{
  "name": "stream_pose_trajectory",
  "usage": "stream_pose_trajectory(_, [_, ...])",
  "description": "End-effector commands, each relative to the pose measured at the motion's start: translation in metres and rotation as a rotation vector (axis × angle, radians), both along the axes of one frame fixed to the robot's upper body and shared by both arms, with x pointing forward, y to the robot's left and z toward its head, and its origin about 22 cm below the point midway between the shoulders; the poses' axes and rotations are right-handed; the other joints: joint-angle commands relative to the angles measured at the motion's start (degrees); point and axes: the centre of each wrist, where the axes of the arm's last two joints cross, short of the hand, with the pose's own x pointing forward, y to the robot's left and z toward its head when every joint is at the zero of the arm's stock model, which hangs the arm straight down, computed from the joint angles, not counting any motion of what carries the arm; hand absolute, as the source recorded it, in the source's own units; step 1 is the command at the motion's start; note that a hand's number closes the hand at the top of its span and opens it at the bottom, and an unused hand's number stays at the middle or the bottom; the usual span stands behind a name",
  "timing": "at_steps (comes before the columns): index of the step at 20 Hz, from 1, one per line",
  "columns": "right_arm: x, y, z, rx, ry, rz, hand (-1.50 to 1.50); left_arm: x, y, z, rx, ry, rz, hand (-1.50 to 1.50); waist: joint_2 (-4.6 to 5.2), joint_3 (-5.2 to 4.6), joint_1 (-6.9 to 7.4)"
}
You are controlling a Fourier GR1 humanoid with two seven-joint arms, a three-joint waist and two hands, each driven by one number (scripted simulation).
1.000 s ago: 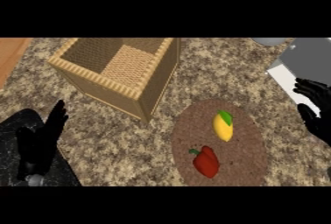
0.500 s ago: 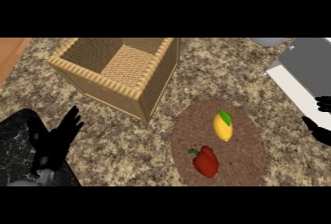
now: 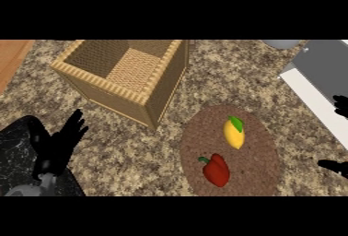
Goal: Pick the lemon from the placemat and place it in the tiered shelf
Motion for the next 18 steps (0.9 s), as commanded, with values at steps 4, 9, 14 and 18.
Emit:
stream_pose_trajectory(4, [-0.008,0.06,0.052,-0.14,0.139,0.093,-1.5,0.0,-0.004,-0.008,-0.008,0.032,0.002,0.0,0.33,-0.46,0.16])
stream_pose_trajectory(9, [0.012,0.102,0.075,-0.219,0.203,-0.022,-1.5,0.005,-0.002,-0.01,-0.005,0.027,-0.023,0.0,0.69,-0.46,1.43])
stream_pose_trajectory(14, [0.028,0.134,0.07,-0.315,0.241,-0.105,-1.5,0.013,-0.019,-0.013,-0.002,0.044,-0.039,0.0,0.69,-0.4,1.13])
stream_pose_trajectory(18, [0.043,0.161,0.076,-0.339,0.333,-0.121,-1.5,-0.005,-0.021,-0.02,-0.015,0.049,-0.032,0.0,0.59,-0.37,1.52])
